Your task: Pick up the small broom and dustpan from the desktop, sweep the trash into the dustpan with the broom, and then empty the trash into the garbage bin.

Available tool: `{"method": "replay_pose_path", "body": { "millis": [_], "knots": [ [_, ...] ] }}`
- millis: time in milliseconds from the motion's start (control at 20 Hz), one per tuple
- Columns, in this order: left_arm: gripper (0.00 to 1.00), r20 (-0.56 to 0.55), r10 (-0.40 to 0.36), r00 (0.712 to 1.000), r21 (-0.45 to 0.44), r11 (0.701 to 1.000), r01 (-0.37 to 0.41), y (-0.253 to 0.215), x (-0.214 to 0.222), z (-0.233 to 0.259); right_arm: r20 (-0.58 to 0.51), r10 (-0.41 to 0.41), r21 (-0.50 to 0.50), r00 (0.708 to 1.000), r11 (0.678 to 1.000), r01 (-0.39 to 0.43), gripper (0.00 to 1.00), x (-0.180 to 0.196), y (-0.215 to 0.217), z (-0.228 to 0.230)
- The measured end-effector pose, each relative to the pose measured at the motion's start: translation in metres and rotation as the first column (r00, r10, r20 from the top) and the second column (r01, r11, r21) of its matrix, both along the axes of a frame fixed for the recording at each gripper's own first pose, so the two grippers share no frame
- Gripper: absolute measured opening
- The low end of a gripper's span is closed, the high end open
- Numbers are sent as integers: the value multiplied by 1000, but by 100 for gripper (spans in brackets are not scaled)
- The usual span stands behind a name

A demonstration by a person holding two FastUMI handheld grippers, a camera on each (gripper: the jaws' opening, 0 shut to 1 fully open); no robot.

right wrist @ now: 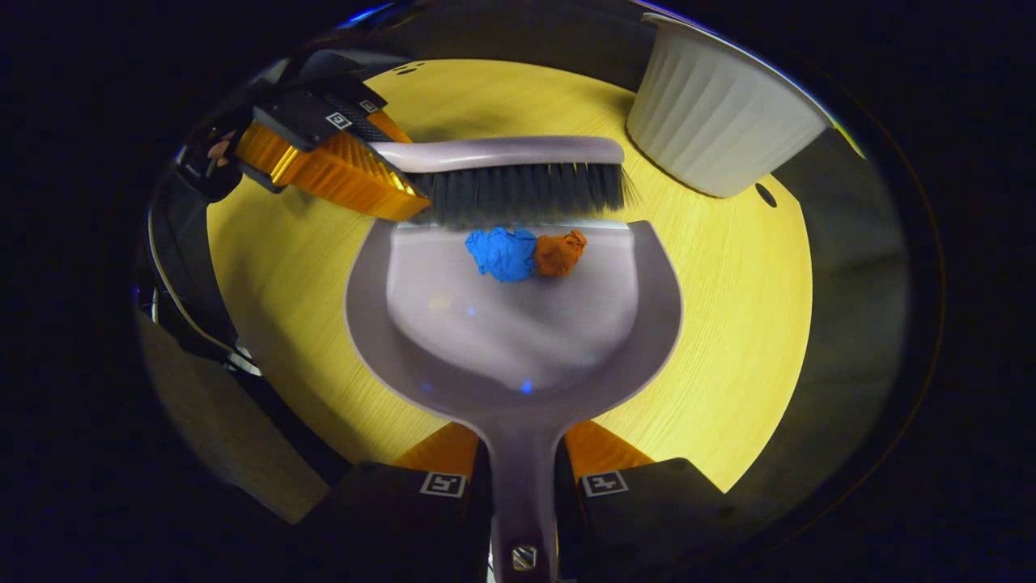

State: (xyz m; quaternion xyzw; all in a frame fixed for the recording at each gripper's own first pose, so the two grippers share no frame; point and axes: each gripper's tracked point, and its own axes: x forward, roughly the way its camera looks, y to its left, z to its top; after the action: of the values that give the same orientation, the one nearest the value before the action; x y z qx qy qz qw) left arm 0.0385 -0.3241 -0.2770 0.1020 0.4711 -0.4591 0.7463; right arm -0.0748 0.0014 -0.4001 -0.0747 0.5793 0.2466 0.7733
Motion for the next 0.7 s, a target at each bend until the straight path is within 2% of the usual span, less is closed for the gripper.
{"method": "replay_pose_path", "body": {
  "millis": [150, 300, 400, 550, 700],
  "knots": [
    [25, 71, 95, 993, -25, 995, -94, 11, 2, 26, 48, -83, 31, 995, 996, 81, 37, 1, 3, 0],
    [25, 162, 181, 970, -16, 983, -180, 48, 8, 46, 57, -159, 28, 986, 987, 158, 37, 4, 1, 4],
    [25, 207, 212, 955, 1, 976, -217, 73, 9, 47, 60, -207, 23, 977, 978, 206, 37, 5, 1, 9],
    [25, 177, 279, 944, 3, 959, -284, 100, -2, 56, 83, -258, -1, 963, 966, 259, 37, 8, -12, 27],
    [25, 155, 339, 928, 7, 939, -344, 137, -10, 52, 118, -329, -18, 937, 943, 334, 37, 22, -33, 58]
  ]
}}
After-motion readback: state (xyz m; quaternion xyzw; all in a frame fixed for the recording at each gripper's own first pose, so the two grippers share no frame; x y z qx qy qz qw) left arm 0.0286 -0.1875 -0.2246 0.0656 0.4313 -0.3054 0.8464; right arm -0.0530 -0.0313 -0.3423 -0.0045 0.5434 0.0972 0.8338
